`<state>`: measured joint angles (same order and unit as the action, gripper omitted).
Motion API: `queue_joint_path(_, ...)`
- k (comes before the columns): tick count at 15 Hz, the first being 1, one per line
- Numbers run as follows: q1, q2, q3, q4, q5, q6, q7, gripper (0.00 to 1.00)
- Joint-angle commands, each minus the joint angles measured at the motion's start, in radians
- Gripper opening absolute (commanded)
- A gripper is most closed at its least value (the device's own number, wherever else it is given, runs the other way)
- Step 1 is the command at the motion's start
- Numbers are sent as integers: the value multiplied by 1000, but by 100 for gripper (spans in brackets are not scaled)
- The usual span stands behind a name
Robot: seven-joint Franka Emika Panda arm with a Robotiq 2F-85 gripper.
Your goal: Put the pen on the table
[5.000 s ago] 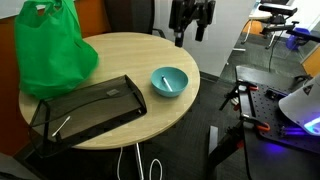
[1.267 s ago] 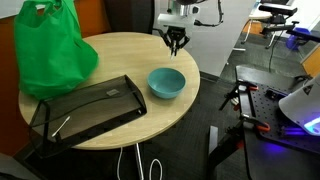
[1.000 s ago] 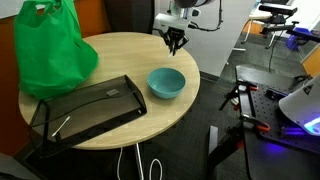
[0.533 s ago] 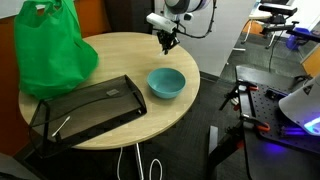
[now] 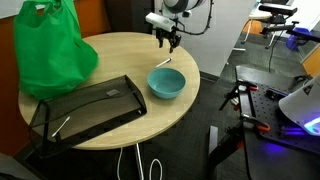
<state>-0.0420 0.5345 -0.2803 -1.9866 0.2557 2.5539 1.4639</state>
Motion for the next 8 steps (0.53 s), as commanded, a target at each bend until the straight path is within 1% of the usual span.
queue_joint_path(1,21,-165,4,-72,-101,-143,-94,100)
queue_joint_path(2,21,-215,16,-82,-122,-191,-125,100)
queue_joint_path(4,39,-294,11,-85,-199,-303,-101,100)
queue_joint_path(6,48,-379,7,-101,-326,-360,-39,100)
queue_joint_path(7,44,-409,12,-105,-393,-383,-8,100)
queue_joint_path(8,36,-434,23,-112,-464,-406,-4,100)
